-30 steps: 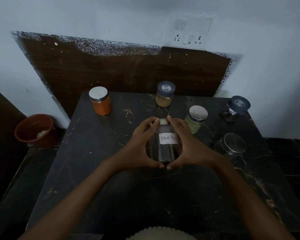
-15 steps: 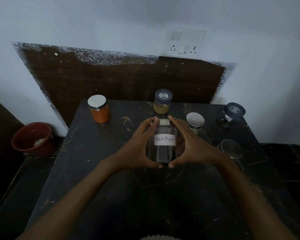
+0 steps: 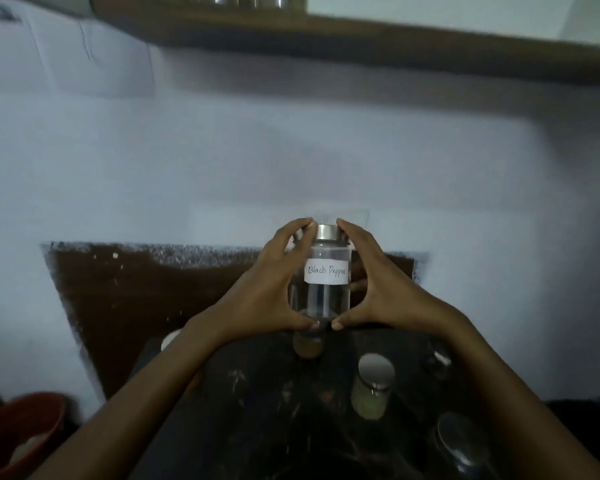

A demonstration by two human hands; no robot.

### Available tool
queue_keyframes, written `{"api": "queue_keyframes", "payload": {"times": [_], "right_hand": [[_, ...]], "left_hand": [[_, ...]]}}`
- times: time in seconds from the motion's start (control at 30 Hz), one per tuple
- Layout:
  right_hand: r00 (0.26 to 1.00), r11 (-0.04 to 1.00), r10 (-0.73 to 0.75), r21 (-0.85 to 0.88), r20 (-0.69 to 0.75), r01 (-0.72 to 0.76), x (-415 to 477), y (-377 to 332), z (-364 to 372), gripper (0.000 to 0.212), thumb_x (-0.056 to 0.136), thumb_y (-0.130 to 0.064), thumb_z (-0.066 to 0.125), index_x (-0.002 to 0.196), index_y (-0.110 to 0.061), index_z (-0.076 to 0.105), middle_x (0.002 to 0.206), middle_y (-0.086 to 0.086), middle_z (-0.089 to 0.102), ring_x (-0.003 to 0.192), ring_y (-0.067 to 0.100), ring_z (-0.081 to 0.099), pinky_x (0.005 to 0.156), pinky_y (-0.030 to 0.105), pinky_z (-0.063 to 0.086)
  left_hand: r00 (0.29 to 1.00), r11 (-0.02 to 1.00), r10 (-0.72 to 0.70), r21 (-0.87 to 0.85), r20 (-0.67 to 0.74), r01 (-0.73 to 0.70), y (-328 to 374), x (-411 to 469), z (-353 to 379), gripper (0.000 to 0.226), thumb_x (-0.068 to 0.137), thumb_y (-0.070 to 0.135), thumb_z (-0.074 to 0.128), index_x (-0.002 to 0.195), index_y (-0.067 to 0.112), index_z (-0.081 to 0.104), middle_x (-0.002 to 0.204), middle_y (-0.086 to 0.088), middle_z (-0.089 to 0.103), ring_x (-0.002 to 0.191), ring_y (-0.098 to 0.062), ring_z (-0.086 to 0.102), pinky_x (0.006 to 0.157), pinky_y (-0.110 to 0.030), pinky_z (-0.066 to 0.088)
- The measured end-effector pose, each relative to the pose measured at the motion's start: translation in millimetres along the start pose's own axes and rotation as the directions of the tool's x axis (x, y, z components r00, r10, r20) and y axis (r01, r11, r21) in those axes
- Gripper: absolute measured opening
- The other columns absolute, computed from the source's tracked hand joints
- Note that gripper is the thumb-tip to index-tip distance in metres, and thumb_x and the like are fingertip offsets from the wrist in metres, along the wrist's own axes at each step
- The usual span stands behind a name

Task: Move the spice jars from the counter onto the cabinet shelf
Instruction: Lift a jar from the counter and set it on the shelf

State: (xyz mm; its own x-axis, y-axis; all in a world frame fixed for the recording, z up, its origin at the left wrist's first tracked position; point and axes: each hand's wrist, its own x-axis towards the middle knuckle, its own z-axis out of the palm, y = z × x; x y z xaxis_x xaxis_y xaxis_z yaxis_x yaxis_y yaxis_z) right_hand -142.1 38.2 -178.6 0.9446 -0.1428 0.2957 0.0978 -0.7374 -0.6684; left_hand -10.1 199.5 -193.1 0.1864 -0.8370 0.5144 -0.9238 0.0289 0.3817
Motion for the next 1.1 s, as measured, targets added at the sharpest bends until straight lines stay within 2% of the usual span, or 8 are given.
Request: {"api": "queue_keyframes", "payload": {"times": [0.27, 0.57, 0.63, 0.77, 0.87, 0.93, 1.03, 1.1], "right_hand": [[0.975, 0.977, -0.181, -0.139, -0.130, 0.163, 45.3, -50.5, -67.1, 0.119, 0.057, -0.021, 0.089, 0.136, -0.049, 0.005, 0.132, -0.035, 0.010, 0.120, 0.004, 0.038, 0.083, 0.006, 0.046], [0.891, 0.894, -0.386, -0.336, -0.238, 0.297, 84.1, -105.0, -141.8, 0.127, 0.053, -0.018, 0.090, 0.142, -0.044, 0.004, 0.138, -0.033, 0.010, 0.113, 0.006, 0.046, 0.083, 0.014, 0.051], [0.860, 0.875, -0.430, -0.361, -0.274, 0.323, 94.9, -112.6, -157.2, 0.127, 0.052, -0.017, 0.090, 0.143, -0.038, 0.006, 0.138, -0.030, 0.012, 0.117, 0.008, 0.043, 0.081, 0.010, 0.049], [0.789, 0.830, -0.512, -0.435, -0.341, 0.350, 119.4, -126.4, -188.6, 0.127, 0.052, -0.015, 0.090, 0.145, -0.030, 0.006, 0.135, -0.022, 0.012, 0.118, 0.009, 0.037, 0.075, -0.001, 0.041], [0.765, 0.826, -0.528, -0.433, -0.370, 0.361, 141.6, -131.5, -207.8, 0.124, 0.051, -0.010, 0.090, 0.144, -0.028, 0.010, 0.133, -0.020, 0.012, 0.118, 0.014, 0.039, 0.073, 0.006, 0.048], [0.765, 0.823, -0.527, -0.446, -0.369, 0.352, 157.2, -132.1, -215.7, 0.122, 0.051, -0.009, 0.089, 0.144, -0.025, 0.011, 0.136, -0.015, 0.014, 0.118, 0.016, 0.038, 0.077, 0.012, 0.047], [0.786, 0.822, -0.507, -0.471, -0.353, 0.318, 177.1, -132.0, -222.0, 0.123, 0.050, -0.008, 0.089, 0.145, -0.022, 0.011, 0.144, -0.006, 0.013, 0.116, 0.016, 0.035, 0.086, 0.018, 0.046], [0.813, 0.825, -0.482, -0.481, -0.327, 0.296, 189.0, -129.2, -225.0, 0.125, 0.049, -0.007, 0.089, 0.145, -0.022, 0.010, 0.147, -0.003, 0.008, 0.120, 0.018, 0.032, 0.093, 0.027, 0.045]], "left_hand": [[0.979, 0.972, 0.173, 0.177, -0.104, -0.153, 12.6, 69.9, -72.6, 0.126, 0.058, 0.051, 0.080, 0.149, 0.031, -0.006, 0.151, 0.020, -0.006, 0.142, -0.009, 0.008, 0.101, -0.037, 0.046], [0.906, 0.865, 0.374, 0.427, -0.197, -0.265, 42.4, 135.1, -144.9, 0.129, 0.059, 0.049, 0.082, 0.148, 0.031, -0.009, 0.153, 0.020, -0.019, 0.142, -0.008, 0.011, 0.087, -0.035, 0.055], [0.884, 0.840, 0.410, 0.471, -0.225, -0.270, 45.4, 151.4, -156.7, 0.128, 0.061, 0.050, 0.080, 0.148, 0.029, -0.010, 0.154, 0.018, -0.021, 0.143, -0.005, 0.004, 0.098, -0.031, 0.047], [0.875, 0.841, 0.378, 0.508, -0.303, -0.188, 42.6, 184.9, -175.6, 0.121, 0.066, 0.062, 0.067, 0.147, 0.025, -0.015, 0.154, 0.013, -0.023, 0.142, -0.002, -0.013, 0.111, -0.029, 0.013], [0.905, 0.891, 0.244, 0.450, -0.349, -0.066, 29.9, 206.3, -177.0, 0.115, 0.070, 0.080, 0.043, 0.147, 0.021, -0.019, 0.153, 0.008, -0.026, 0.140, -0.004, -0.021, 0.112, -0.030, -0.005], [0.917, 0.885, 0.166, 0.464, -0.363, 0.023, 17.8, 215.2, -170.8, 0.108, 0.071, 0.081, 0.024, 0.147, 0.018, -0.019, 0.152, 0.005, -0.030, 0.139, -0.006, -0.027, 0.114, -0.034, -0.010], [0.921, 0.876, 0.086, 0.470, -0.379, 0.112, -1.7, 220.0, -159.0, 0.104, 0.077, 0.080, 0.025, 0.143, 0.017, -0.024, 0.148, 0.000, -0.036, 0.138, -0.016, -0.031, 0.115, -0.038, -0.009], [0.922, 0.815, 0.081, 0.557, -0.380, 0.158, -15.1, 221.2, -152.0, 0.100, 0.075, 0.081, 0.013, 0.139, 0.014, -0.027, 0.146, -0.004, -0.039, 0.136, -0.019, -0.034, 0.113, -0.036, -0.013]]}}
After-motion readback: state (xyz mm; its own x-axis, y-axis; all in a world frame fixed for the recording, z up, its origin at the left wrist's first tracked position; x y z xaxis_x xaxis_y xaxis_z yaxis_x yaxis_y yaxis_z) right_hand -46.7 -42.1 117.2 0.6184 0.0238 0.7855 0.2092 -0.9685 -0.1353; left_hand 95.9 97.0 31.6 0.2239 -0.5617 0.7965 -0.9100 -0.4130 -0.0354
